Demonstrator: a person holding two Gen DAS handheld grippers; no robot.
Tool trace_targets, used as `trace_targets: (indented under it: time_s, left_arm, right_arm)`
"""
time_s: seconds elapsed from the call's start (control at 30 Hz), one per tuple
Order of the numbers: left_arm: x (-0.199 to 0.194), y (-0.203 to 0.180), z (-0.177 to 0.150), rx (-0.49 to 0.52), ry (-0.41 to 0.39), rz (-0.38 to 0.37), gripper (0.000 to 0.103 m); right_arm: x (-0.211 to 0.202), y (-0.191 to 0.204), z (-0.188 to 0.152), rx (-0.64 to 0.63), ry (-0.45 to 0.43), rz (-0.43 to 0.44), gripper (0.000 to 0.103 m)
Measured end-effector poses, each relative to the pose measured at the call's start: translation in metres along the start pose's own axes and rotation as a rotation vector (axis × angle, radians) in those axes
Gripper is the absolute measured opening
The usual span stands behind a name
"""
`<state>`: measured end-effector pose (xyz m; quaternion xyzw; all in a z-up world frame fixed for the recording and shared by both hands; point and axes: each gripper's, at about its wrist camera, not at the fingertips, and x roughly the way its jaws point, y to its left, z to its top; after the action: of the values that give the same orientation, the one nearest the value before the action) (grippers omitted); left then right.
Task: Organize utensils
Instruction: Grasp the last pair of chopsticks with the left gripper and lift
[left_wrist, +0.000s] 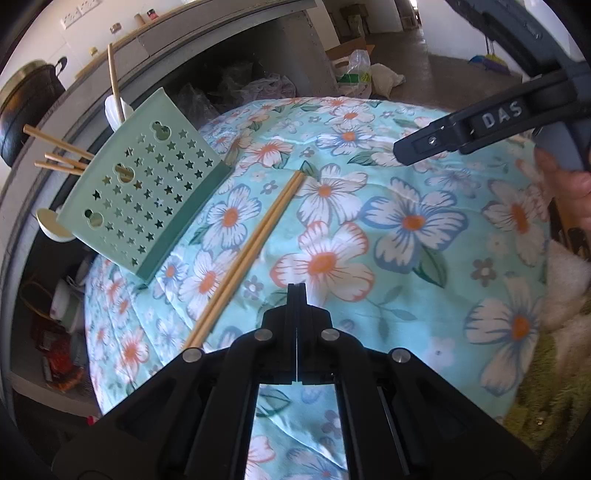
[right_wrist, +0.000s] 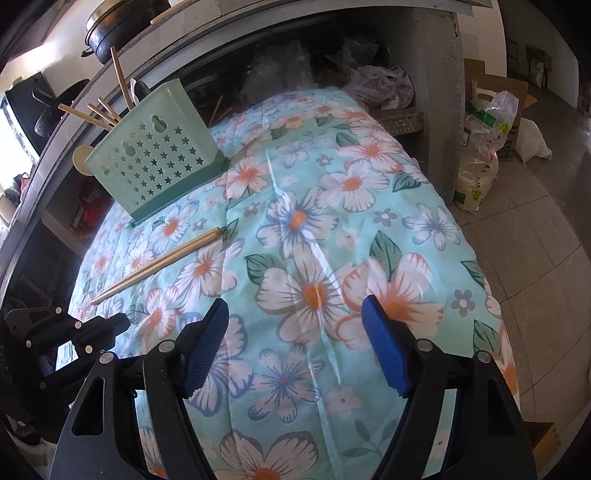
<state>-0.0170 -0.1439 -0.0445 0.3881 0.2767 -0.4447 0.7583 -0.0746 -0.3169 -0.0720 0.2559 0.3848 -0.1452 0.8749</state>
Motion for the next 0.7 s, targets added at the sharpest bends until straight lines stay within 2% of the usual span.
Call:
trace_targets:
  time_s: [0.2, 0.27, 0.37, 0.5, 0.7]
  left_arm:
    - [-0.008, -0.002, -0.005, -0.031, 0.006, -0.072, 0.0]
    - [-0.011, -0.004, -0.006, -0.023, -0.002, -0.076, 0.0]
    - [-0.011, -0.003, -0.003, -0.016, -0.015, -0.033, 0.001]
    - [-0.001, 0.004, 0.005, -0.002, -0.033, 0.05, 0.026]
    - [0.033, 0.01, 0.014, 0.098, -0.001, 0.169, 0.026]
  right_arm:
    - [0.0, -0.001, 0.0, 0.007, -0.002, 0.006, 0.073]
    - [0.0, -0.001, 0.0, 0.007, -0.004, 0.007, 0.073]
    - [0.0, -0.002, 0.001, 0.01, 0.001, 0.009, 0.073]
    - [0.0, -0.002, 0.001, 0.015, 0.003, 0.018, 0.073]
    - [0.001, -0.001, 0.001, 0.016, 0.007, 0.025, 0.073]
